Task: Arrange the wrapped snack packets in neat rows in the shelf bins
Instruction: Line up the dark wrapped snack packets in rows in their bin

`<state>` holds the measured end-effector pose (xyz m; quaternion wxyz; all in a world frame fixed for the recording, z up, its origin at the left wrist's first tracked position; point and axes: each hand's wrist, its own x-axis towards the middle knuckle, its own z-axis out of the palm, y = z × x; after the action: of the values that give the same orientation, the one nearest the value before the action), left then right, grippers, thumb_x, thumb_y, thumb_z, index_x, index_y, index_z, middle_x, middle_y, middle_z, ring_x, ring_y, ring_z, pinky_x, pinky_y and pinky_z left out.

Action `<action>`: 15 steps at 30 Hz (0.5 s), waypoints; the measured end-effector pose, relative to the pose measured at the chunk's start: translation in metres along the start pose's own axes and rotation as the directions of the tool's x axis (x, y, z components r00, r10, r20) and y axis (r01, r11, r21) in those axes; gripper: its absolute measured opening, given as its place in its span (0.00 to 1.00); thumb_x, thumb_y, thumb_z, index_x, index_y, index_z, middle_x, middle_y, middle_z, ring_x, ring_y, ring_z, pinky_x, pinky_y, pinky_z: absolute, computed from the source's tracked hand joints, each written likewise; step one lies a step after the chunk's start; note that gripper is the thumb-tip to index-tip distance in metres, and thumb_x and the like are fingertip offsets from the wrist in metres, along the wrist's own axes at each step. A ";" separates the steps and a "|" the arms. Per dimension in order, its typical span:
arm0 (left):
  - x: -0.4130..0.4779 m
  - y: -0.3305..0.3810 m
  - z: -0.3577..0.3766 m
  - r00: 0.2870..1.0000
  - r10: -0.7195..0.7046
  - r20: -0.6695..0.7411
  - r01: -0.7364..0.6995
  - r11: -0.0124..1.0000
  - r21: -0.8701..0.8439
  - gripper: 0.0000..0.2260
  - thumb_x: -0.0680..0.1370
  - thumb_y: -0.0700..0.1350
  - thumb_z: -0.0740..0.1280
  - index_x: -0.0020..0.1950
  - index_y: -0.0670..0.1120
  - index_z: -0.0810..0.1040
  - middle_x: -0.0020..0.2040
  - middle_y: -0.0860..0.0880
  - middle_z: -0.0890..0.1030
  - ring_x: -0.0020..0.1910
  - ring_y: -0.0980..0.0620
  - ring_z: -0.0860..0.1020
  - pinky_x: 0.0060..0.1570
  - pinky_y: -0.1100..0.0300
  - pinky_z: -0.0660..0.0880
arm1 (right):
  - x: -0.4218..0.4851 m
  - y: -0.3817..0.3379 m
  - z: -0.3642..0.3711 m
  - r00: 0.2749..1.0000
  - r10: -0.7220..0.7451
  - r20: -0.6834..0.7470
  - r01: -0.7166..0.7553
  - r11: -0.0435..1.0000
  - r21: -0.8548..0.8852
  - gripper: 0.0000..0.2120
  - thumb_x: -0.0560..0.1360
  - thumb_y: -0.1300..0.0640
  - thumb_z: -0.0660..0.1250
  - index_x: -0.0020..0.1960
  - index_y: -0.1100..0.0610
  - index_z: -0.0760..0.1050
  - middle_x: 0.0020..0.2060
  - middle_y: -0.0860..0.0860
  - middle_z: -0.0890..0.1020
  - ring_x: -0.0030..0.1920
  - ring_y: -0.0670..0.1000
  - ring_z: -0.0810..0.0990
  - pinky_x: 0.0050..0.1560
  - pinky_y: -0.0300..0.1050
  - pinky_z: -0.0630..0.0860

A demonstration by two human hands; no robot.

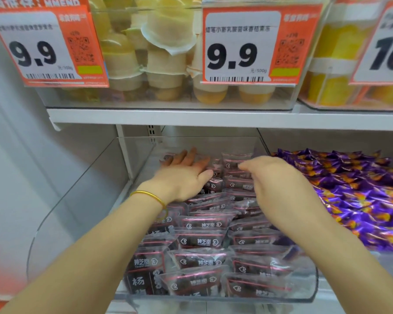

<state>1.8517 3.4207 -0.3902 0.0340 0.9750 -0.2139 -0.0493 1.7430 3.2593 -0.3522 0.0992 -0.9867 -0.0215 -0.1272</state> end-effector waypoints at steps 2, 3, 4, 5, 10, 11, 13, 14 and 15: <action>0.004 0.005 -0.001 1.000 -0.022 0.022 0.021 0.999 0.037 0.23 0.81 0.58 0.45 0.77 0.57 0.48 0.78 0.47 0.41 0.77 0.46 0.43 0.74 0.47 0.43 | 0.000 0.004 -0.005 0.999 0.031 -0.019 -0.031 0.999 0.007 0.24 0.73 0.71 0.58 0.64 0.53 0.73 0.59 0.52 0.77 0.60 0.55 0.74 0.57 0.51 0.74; 0.004 0.007 -0.001 0.999 -0.025 0.032 0.024 0.999 0.036 0.23 0.82 0.57 0.45 0.77 0.56 0.49 0.78 0.47 0.41 0.77 0.46 0.43 0.74 0.46 0.43 | -0.001 0.005 -0.007 0.999 0.044 -0.014 -0.043 0.999 0.018 0.25 0.73 0.72 0.57 0.65 0.53 0.73 0.59 0.52 0.77 0.60 0.55 0.75 0.57 0.52 0.75; 0.004 0.008 -0.003 0.999 -0.026 0.038 0.026 1.000 0.012 0.23 0.82 0.57 0.45 0.77 0.56 0.49 0.78 0.47 0.41 0.77 0.46 0.43 0.74 0.46 0.43 | -0.003 0.005 -0.007 0.999 0.043 -0.008 -0.042 0.999 0.028 0.25 0.73 0.72 0.57 0.65 0.53 0.73 0.59 0.53 0.77 0.59 0.55 0.75 0.56 0.52 0.75; 0.001 0.008 -0.007 0.999 -0.031 0.037 0.032 0.999 -0.029 0.23 0.82 0.57 0.45 0.77 0.56 0.50 0.78 0.47 0.42 0.77 0.46 0.43 0.73 0.47 0.43 | -0.005 0.006 -0.005 0.999 0.034 -0.002 -0.034 0.999 0.035 0.24 0.73 0.72 0.57 0.64 0.54 0.73 0.59 0.53 0.77 0.58 0.56 0.75 0.56 0.52 0.75; -0.047 0.004 -0.019 0.998 -0.032 -0.057 0.028 0.997 -0.074 0.24 0.81 0.57 0.44 0.77 0.54 0.49 0.78 0.46 0.48 0.77 0.46 0.46 0.74 0.46 0.47 | -0.020 0.006 -0.007 0.999 -0.019 0.034 0.017 0.999 0.044 0.16 0.77 0.66 0.57 0.61 0.55 0.75 0.58 0.52 0.78 0.59 0.55 0.75 0.57 0.51 0.73; -0.060 0.008 -0.016 0.999 -0.029 -0.021 0.028 0.997 -0.074 0.24 0.81 0.57 0.43 0.77 0.56 0.48 0.78 0.47 0.48 0.77 0.47 0.45 0.74 0.46 0.46 | -0.025 0.004 -0.008 0.998 -0.039 0.040 0.037 0.998 0.057 0.12 0.78 0.62 0.56 0.58 0.55 0.75 0.56 0.52 0.78 0.57 0.55 0.76 0.56 0.51 0.72; -0.083 0.018 -0.008 0.998 -0.056 0.041 0.058 0.998 -0.031 0.24 0.80 0.60 0.40 0.76 0.59 0.46 0.78 0.50 0.43 0.76 0.50 0.41 0.74 0.48 0.40 | -0.035 -0.002 -0.008 0.993 -0.105 0.061 0.099 0.991 0.095 0.15 0.79 0.48 0.52 0.51 0.54 0.75 0.50 0.50 0.79 0.54 0.54 0.76 0.55 0.51 0.71; -0.087 0.022 -0.004 0.997 -0.069 0.041 0.069 0.998 0.008 0.24 0.80 0.61 0.40 0.76 0.60 0.46 0.78 0.50 0.41 0.76 0.51 0.40 0.74 0.48 0.39 | -0.041 -0.007 -0.008 0.987 -0.130 0.094 0.123 0.989 0.077 0.21 0.77 0.41 0.48 0.51 0.53 0.75 0.50 0.48 0.79 0.54 0.53 0.76 0.57 0.49 0.70; -0.087 0.026 0.000 0.996 -0.080 0.030 0.078 0.996 0.042 0.24 0.80 0.61 0.40 0.76 0.60 0.46 0.78 0.50 0.41 0.76 0.51 0.40 0.74 0.47 0.39 | -0.047 -0.010 -0.005 0.980 -0.154 0.128 0.153 0.988 0.019 0.28 0.74 0.37 0.44 0.53 0.52 0.75 0.51 0.46 0.79 0.55 0.51 0.76 0.61 0.48 0.69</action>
<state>1.7622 3.4343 -0.3813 0.0087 0.9823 -0.1767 -0.0614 1.6955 3.2670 -0.3580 0.0921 -0.9877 -0.1046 -0.0703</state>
